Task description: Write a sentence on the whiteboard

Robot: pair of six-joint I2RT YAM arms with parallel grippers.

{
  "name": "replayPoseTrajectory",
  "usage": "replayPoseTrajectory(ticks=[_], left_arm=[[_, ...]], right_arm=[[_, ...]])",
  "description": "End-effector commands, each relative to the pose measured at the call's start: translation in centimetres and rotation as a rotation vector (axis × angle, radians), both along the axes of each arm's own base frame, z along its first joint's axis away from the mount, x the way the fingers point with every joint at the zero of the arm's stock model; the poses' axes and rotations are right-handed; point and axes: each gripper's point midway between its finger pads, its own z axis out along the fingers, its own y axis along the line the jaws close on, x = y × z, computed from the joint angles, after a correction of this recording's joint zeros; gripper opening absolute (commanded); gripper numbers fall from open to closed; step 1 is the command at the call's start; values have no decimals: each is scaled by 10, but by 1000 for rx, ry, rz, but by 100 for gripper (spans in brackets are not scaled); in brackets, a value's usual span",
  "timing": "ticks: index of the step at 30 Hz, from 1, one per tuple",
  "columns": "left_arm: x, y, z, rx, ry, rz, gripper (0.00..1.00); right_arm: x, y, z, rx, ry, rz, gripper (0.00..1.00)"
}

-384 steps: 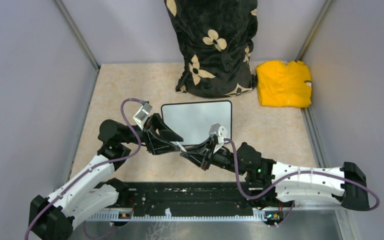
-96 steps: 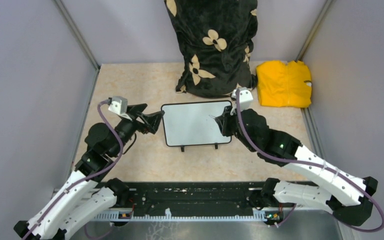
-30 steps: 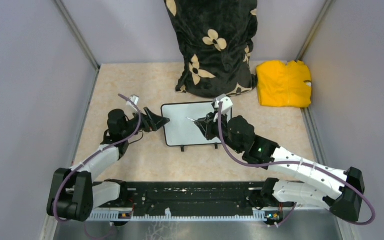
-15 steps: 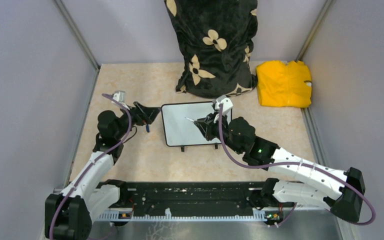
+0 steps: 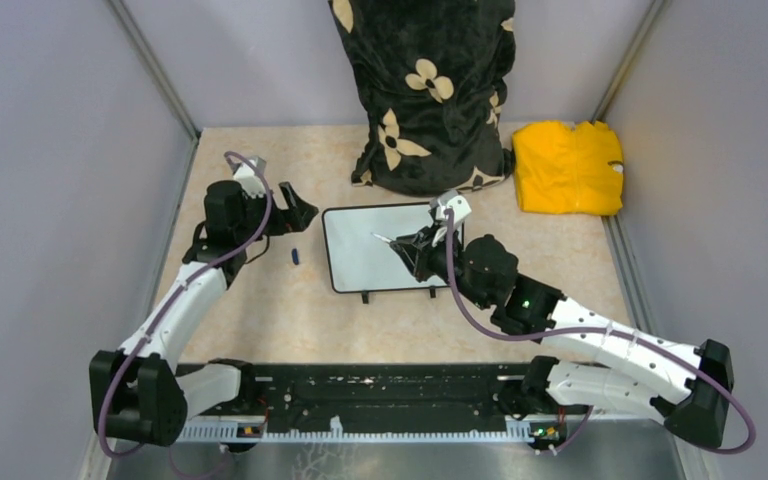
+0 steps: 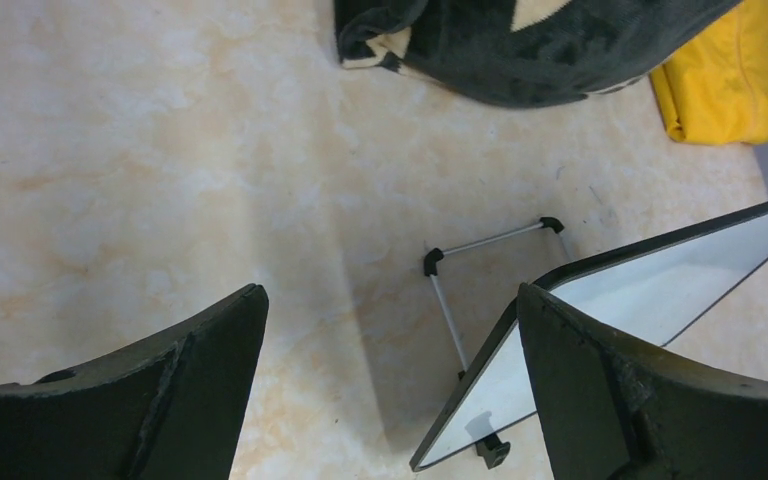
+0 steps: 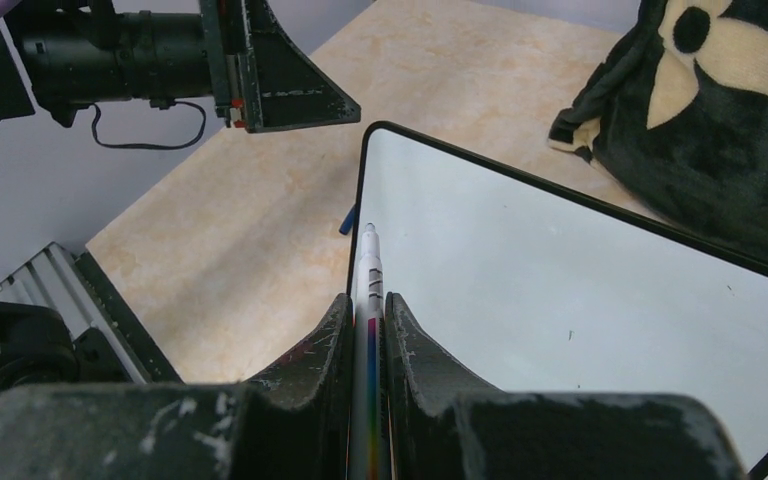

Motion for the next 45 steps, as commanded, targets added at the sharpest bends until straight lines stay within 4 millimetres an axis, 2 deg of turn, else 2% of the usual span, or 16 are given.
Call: replayPoseTrajectory(ticks=[1,3,4,5,8,11,13,17,19,23,26,30,37,45], left_arm=[[-2,32,18,5,-74,207,99],[-7,53,14,-48,-104,365,99],[-9,57,16,-70,-140,390,99],[-12,53,21,-64,-190,349,99],[-24,20,31,-69,-271,118,99],[-37,-10,28,-102,-266,-75,99],[-42,-19,27,-137,-252,-126,99],[-35,-12,26,-246,-235,-3,99],[-35,-15,23,-257,-219,-7,99],[-44,-34,13,-164,-250,-195,99],[-48,-39,5,-102,-294,-280,94],[-53,-49,-4,-104,-307,-385,84],[-63,-63,-14,-171,-321,-546,81],[-54,-56,-24,-236,-282,-577,79]], right_arm=[[-3,-6,21,54,-50,-10,0],[-2,-8,22,56,-53,-16,0],[-2,-8,21,55,-54,-17,0],[-2,-8,21,53,-55,-18,0],[-1,-8,21,49,-57,-20,0],[-1,-7,19,46,-58,-18,0],[-1,-6,19,45,-57,-15,0],[-1,-5,19,47,-59,-11,0],[-1,-4,19,48,-58,-9,0],[-2,-2,18,51,-52,-2,0],[-3,-3,17,51,-48,0,0],[-3,-5,17,52,-46,-4,0],[-4,-5,18,58,-43,1,0],[-5,-3,18,60,-41,8,0]])
